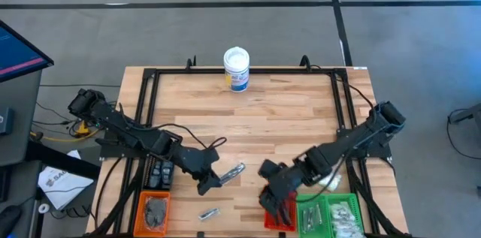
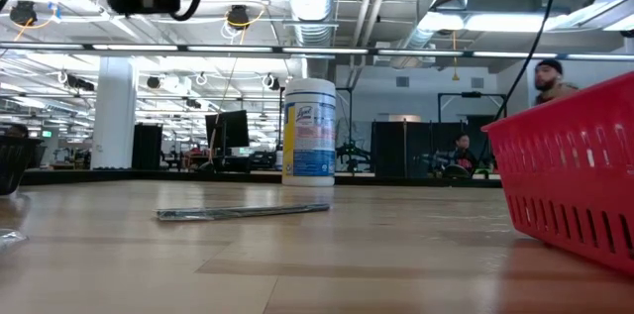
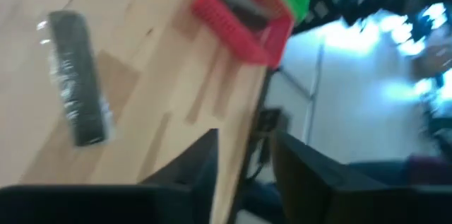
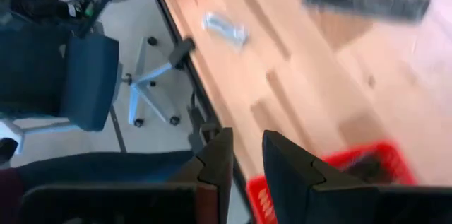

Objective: Pick & Place Travel size toiletries
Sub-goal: Put the white cotton pack into the right green bin

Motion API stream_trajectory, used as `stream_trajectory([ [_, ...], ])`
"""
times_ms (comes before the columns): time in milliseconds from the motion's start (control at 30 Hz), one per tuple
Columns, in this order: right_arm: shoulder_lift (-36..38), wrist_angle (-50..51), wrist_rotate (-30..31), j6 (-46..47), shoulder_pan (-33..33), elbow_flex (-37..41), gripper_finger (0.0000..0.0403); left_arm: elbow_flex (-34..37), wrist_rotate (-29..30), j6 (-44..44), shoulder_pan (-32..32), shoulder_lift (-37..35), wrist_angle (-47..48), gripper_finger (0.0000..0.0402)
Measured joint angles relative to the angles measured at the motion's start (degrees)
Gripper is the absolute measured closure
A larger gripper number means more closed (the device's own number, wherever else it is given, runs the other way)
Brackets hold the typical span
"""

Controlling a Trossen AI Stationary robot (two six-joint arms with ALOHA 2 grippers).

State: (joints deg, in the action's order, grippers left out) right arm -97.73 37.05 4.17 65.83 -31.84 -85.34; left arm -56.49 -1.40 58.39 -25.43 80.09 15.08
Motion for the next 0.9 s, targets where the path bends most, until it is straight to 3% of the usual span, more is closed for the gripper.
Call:
stream_trajectory([
  [300,0.0,-0.9,-5.5,-10.4,9.5,0.0,0.0332,0.0,-0.2,-11.3,1.4,0.0,6.8,0.0394],
  [600,0.0,-1.4,-8.9,-15.1,18.5,0.0,0.0332,0.5,-3.6,-18.8,4.8,0.0,10.2,0.0400],
  [900,0.0,-1.7,-10.4,-20.4,22.8,0.0,0.0332,8.9,-6.4,-18.1,7.1,0.0,8.7,0.0400],
])
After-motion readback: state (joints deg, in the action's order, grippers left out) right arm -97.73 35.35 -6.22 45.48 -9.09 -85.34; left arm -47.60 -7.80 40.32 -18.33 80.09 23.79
